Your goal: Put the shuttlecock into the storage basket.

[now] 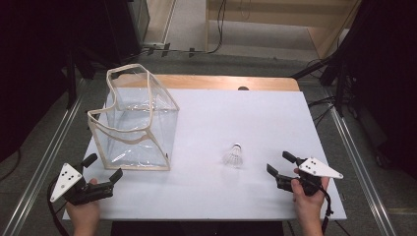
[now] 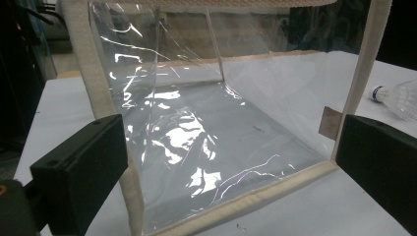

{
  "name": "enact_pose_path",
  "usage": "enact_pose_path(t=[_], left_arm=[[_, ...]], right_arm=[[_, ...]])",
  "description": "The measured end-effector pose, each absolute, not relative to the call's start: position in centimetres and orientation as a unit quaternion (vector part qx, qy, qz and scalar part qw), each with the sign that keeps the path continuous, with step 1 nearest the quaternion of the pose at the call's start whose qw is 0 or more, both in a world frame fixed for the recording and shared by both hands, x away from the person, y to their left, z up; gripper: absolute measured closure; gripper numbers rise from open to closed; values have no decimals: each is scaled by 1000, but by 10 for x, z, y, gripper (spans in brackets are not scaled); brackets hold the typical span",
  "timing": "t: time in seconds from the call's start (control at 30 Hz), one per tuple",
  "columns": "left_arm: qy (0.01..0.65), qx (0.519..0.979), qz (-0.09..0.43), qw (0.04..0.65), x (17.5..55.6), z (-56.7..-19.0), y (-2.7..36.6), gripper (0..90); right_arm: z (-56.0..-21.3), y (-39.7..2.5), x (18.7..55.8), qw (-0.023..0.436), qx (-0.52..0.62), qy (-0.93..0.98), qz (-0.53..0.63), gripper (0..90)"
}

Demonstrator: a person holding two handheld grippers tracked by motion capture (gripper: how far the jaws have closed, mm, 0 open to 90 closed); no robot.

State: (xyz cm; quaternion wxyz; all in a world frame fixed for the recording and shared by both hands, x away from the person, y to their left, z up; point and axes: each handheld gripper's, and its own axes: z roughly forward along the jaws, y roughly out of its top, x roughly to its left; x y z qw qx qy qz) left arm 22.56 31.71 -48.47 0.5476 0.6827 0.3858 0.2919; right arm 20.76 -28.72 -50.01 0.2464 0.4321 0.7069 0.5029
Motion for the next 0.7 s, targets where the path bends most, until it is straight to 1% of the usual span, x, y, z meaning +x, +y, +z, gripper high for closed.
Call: enact_pose_path(t=[0.03,0.07,0.1,0.13,0.17,0.2,0.23,0.27,0.3,0.33,0.37,0.4,0.43,0.47,0.5,0.53,0.57,0.6,0.7], left_arm=[[386,683,292,547,226,-485,317,0],[386,683,292,547,226,-485,317,0],[386,683,292,547,226,-485,317,0],[386,683,292,547,226,-485,317,0],[386,683,292,547,226,-485,317,0],[386,684,292,546,225,-485,317,0],[386,684,292,546,225,-485,317,0],[385,684,292,546,225,-485,317,0],[385,684,292,546,225,-485,317,0],[385,684,293,545,225,-485,316,0],[385,684,293,545,225,-485,316,0],[386,684,293,545,225,-485,316,0],[386,684,293,545,225,-485,316,0],[385,685,293,544,225,-485,316,0],[385,685,293,544,225,-485,316,0],[385,685,293,544,225,-485,316,0],[385,685,293,544,225,-485,316,0],[385,685,293,544,225,-485,316,0],[385,685,293,544,225,-485,316,0]], right_arm=[[-501,-286,208,245,430,710,501,251],[-502,-282,210,246,432,715,492,294],[-502,-282,210,246,432,715,492,294],[-503,-278,212,246,434,720,482,367],[-503,-278,212,246,434,720,482,367],[-503,-273,215,238,437,725,477,445],[-503,-273,215,238,437,725,477,445],[-504,-268,217,233,434,731,471,522],[-505,-266,219,229,431,737,467,556],[-506,-263,222,223,430,745,460,587],[-506,-263,222,223,430,745,460,587],[-508,-256,227,213,434,758,438,647],[-508,-256,227,213,434,758,438,647],[-511,-251,233,191,433,770,428,706],[-511,-251,233,191,433,770,428,706],[-514,-246,238,170,426,784,418,776],[-514,-246,238,170,426,784,418,776],[-515,-240,243,151,414,800,407,820],[-515,-235,246,147,402,811,399,844]])
